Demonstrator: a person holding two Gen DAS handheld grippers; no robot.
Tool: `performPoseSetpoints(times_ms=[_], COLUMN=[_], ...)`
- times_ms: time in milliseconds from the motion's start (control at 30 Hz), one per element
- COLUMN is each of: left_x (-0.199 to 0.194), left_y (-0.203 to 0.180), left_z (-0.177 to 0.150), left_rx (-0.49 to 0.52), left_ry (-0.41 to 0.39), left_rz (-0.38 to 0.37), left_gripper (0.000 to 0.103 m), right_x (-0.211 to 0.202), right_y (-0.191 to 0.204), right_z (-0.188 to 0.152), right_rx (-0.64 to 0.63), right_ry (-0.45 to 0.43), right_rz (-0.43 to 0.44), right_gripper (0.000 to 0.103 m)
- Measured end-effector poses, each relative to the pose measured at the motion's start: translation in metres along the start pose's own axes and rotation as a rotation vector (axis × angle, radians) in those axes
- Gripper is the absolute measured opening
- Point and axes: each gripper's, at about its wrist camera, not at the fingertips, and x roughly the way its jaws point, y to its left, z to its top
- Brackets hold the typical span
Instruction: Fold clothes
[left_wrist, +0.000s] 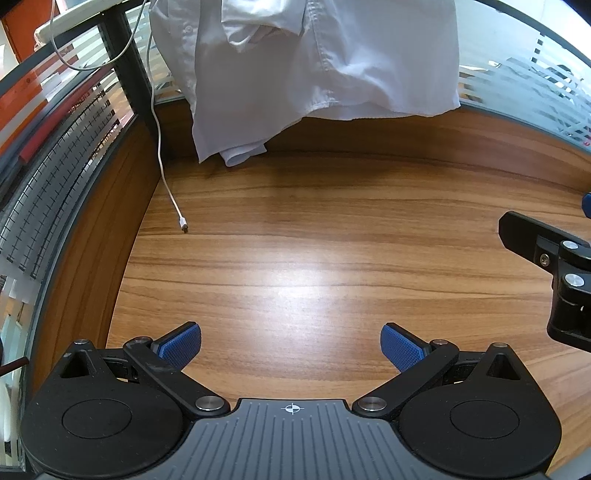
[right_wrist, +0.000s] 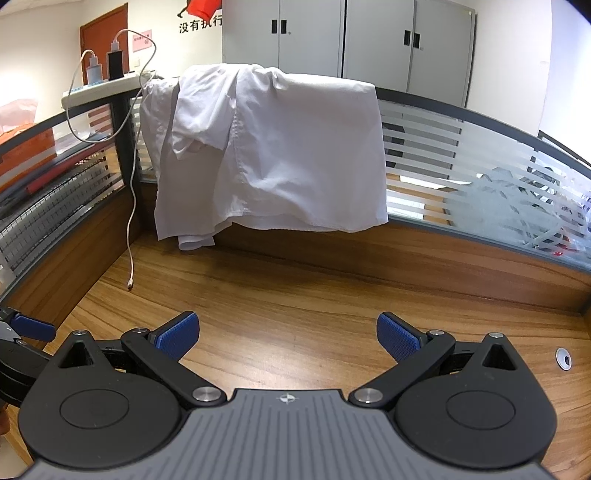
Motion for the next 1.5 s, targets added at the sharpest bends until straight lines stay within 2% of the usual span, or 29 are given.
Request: performPoseSetpoints(times_ms=[133,267,300,433,567,667,1067,1267,1500], left_x=[0.005,0.009,0.012,0.023,0.041,0.054,0.101,0.103,0.081], left_y=[0.001,0.007,0.01,0.031,0.048,0.058,0.062,0.052,0.043], left_z=[0.002,0.01,0.014,0.037,0.068,0.095,0.199,0.225,0.245], left_rx=[0.007,0.027,0.023,-0.025,-0.042,-0.042,-0.054,-0.064,-0.1], left_ry=[0.006,-0.034,-0.042,-0.058,-0.069,-0.101,-0.26,-0.334,-0.449], left_rz=[-0.005,-0.003,0.002,-0.078,-0.07,-0.043,-0.051,-0.138,-0.114], left_gripper=[0.103,0.103,0.103,0.103,0.102,0.103,0.103,0.103,0.103], right_x=[0.007,0.018,0.022,0.04,0.063,0.084,0.2,0.243,0.26], right_y=[-0.001,-0.005,-0.007,-0.018,-0.032,-0.045,-0.079,-0.083,-0.082], right_z=[0.001,0.005,0.007,0.019,0.037,0.053,0.129,0.151,0.163], right_rx=[0.004,0.005,0.004,-0.004,-0.009,-0.007,-0.028,-0.045,-0.055], right_ry=[0.012,0.026,0.029,0.032,0.028,0.02,-0.024,-0.056,-0.118], right_rz=[0.001,-0.005,-0.008,-0.023,-0.029,-0.032,-0.067,-0.06,-0.087], right_gripper=[0.103,0.103,0.103,0.103,0.103,0.103,0.103,0.103,0.103])
